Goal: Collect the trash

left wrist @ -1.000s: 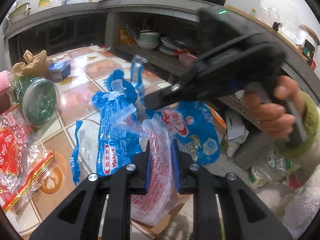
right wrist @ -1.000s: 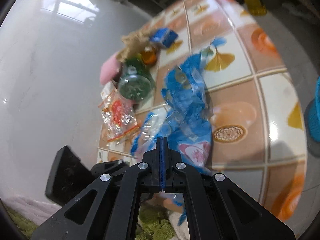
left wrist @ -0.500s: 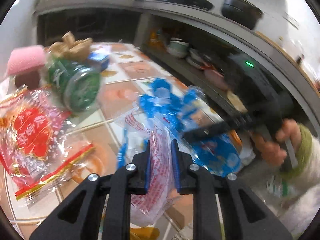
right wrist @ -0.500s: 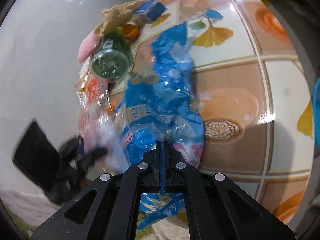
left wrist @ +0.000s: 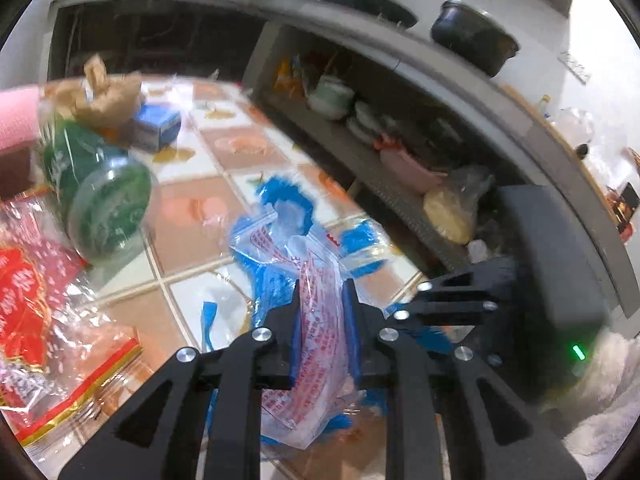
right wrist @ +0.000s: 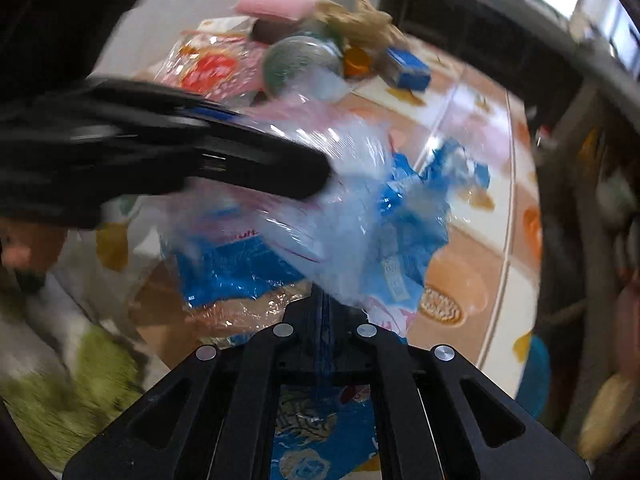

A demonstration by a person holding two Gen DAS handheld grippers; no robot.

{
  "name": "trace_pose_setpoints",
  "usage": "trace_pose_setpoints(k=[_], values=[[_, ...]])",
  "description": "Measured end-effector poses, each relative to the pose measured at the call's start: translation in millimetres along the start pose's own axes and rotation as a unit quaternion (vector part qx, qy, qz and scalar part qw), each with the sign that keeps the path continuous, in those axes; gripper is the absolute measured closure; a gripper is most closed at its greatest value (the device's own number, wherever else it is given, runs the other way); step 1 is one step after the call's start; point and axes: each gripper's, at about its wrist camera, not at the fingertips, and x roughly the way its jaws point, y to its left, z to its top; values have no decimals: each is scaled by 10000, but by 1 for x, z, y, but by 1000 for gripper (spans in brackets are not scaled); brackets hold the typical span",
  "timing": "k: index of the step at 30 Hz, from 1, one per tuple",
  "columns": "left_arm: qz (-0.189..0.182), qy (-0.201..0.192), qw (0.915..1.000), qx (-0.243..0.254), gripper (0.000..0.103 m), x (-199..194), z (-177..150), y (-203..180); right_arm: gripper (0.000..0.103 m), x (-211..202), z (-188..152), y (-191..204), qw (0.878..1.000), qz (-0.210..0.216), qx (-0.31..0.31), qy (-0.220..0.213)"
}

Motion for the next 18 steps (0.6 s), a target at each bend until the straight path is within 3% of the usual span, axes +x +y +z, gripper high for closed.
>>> trace_pose_setpoints(k=[4,8,10,12,14,18], values=[[-17,168,9994,-294,86,12,0,11,89,-8,-4,9,9989,-235,-403,-36],[-29,224,9989,-416,86,15,1,17,44,-25,-9,9,9992,6,-363,-138],[-17,253,9988,-417,86,17,1,19,37,-36,-14,2,9989,268,-293,-267],[-26,277,9987,-438,86,16,0,22,20,-48,-17,-8,9977,509,-116,-430],[-63,309,9982,-510,86,17,0,25,11,-53,-18,-17,9967,618,85,-520],[-176,361,9968,-692,86,17,-3,34,8,-44,-17,-30,9931,1044,343,-416]])
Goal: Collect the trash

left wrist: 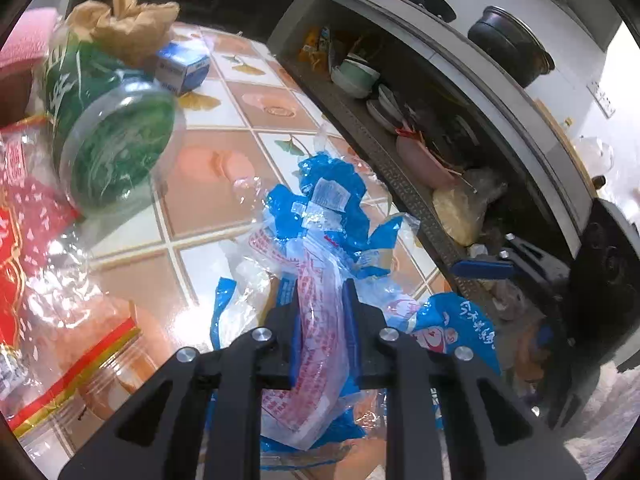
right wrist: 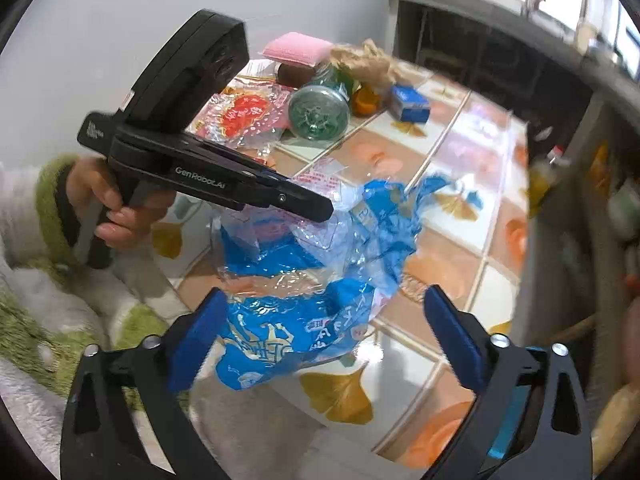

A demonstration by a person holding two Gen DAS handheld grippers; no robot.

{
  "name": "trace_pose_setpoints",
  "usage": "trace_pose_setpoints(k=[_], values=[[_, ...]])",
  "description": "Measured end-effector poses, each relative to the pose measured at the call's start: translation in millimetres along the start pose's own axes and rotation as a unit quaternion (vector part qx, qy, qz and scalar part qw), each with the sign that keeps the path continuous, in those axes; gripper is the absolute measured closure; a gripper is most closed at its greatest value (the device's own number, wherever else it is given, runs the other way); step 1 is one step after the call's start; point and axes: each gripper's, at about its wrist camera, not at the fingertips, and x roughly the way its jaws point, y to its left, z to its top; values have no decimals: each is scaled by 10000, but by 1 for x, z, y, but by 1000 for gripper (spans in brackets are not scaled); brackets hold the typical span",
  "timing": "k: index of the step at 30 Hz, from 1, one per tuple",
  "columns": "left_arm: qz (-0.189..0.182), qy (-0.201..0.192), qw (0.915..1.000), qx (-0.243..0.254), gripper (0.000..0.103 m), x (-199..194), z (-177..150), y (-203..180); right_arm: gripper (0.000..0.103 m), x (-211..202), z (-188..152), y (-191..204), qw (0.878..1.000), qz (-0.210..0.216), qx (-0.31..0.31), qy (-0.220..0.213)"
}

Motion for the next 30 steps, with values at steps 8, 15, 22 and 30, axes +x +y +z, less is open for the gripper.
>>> trace_pose_setpoints(k=[8,15,22,30], values=[[-94,116,9998,-147,86,5,1,6,8,40,-1,21,9913,-77,-1158,624],[-229,186,9993,-235,86,7,2,11,8,49,12,11,9912,-52,-1263,389],[-284,179,9992,-238,86,7,3,12,8,59,17,2,9936,220,-1062,320],[-387,-99,9989,-251,86,-10,10,6,23,60,20,-5,9978,185,-601,203]])
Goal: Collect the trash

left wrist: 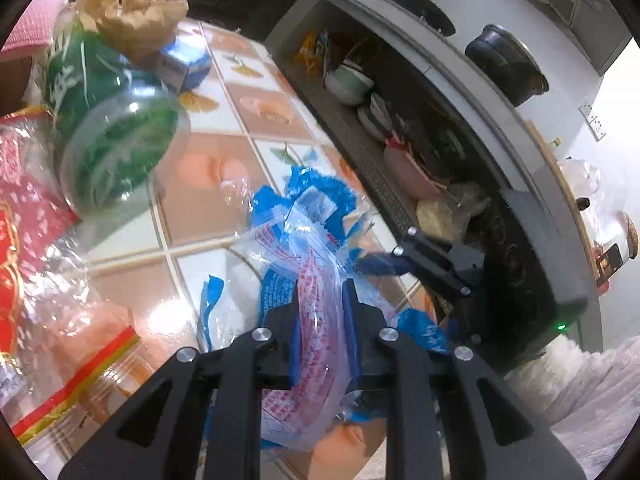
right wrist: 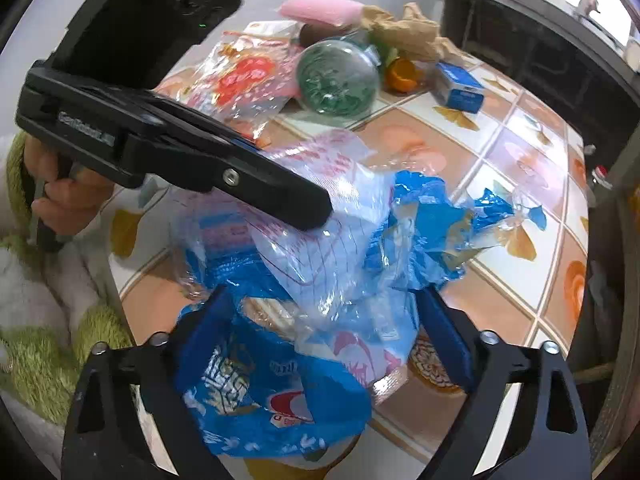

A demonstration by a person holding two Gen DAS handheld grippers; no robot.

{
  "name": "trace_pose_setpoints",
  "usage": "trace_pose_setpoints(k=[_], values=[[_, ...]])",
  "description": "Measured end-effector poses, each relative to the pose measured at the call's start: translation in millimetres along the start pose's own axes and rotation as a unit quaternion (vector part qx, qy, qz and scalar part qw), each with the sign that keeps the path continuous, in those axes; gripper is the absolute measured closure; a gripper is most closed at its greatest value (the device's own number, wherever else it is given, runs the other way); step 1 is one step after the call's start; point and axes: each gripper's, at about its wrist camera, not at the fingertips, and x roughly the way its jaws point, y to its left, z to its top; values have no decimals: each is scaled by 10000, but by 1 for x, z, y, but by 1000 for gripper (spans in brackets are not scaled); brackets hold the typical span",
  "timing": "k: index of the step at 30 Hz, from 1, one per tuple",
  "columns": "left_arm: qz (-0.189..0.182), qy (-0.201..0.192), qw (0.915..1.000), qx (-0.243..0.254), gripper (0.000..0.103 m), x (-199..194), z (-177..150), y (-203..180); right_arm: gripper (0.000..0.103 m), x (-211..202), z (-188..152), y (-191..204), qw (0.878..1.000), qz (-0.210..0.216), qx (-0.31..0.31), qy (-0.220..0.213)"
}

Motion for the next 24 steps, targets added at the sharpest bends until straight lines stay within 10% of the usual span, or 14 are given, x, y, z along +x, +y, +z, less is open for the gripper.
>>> trace_pose_setpoints(k=[15,24], values=[[244,-861,9959,98,86,-64,23,-33,93,-17,-15,-20,9897,-579,1227,-462],[199,-569,9965,580,86,-26,59,-86,97,-80,-77,-66,9445,-770,2890,-1355]])
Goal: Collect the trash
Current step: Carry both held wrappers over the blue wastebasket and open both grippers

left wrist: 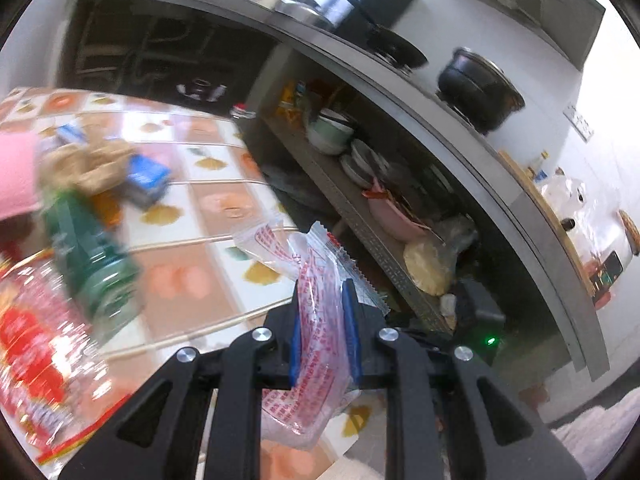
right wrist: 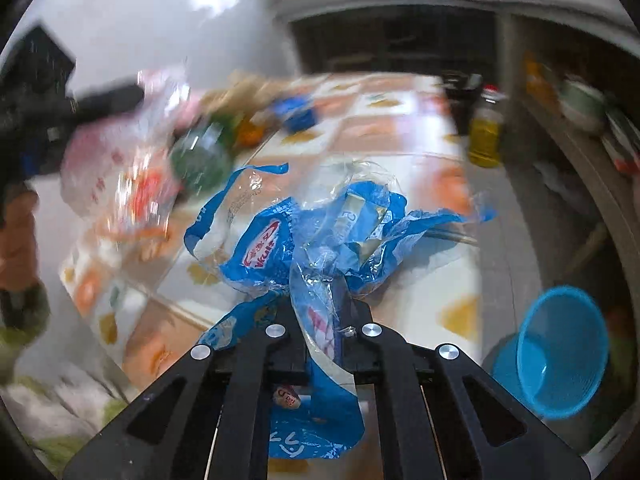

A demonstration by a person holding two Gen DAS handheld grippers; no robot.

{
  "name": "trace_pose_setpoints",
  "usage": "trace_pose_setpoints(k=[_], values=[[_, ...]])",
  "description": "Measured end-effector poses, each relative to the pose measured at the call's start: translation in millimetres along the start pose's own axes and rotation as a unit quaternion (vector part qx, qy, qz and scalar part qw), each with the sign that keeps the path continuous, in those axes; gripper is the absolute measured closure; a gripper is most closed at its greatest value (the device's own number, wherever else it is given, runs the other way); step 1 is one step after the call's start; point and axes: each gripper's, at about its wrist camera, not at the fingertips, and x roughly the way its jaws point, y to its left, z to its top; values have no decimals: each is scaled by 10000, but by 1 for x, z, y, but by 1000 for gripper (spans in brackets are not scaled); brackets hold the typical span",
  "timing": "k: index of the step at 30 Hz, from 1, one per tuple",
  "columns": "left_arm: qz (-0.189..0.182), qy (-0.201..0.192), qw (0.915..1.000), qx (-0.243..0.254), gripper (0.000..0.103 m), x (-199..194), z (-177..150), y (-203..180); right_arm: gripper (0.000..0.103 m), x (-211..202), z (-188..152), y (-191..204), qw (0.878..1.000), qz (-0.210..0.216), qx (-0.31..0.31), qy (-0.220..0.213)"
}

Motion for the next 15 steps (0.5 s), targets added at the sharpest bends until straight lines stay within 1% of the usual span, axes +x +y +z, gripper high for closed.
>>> trace_pose_setpoints(k=[2,3,4,5,7,8,9,10,11,13,14,15], values=[[-55,201,9996,212,86,27,13,-17,97,-20,-2,-27,9988,-230,368,-244],[-80,302,9990,309,86,39,18,-26,97,-33,-5,-44,9967,-410,595,-378],[-129,428,9981,424,86,54,24,-34,97,-45,-9,-62,9935,-618,823,-490],[-187,665,9958,603,86,80,34,-50,97,-55,-14,-81,9892,-838,1056,-577],[-154,1047,9912,800,86,119,43,-70,97,-69,-24,-115,9792,-1217,1480,-666],[-103,1364,9861,940,86,152,50,-84,97,-75,-29,-128,9747,-1346,1652,-679],[-59,1578,9822,1016,86,174,52,-92,97,-80,-36,-147,9678,-1485,1906,-709],[11,1888,9757,1110,86,205,54,-103,97,-82,-41,-162,9622,-1567,2107,-728],[36,2114,9704,1163,86,228,54,-110,97,-83,-46,-176,9575,-1632,2266,-723],[136,2703,9544,1258,86,294,50,-126,97,-74,-57,-207,9468,-1792,2602,-617],[233,2962,9450,1368,86,326,45,-133,97,-65,-64,-226,9402,-1820,2828,-532],[284,3157,9375,1438,86,351,40,-136,97,-56,-70,-240,9344,-1848,3011,-452]])
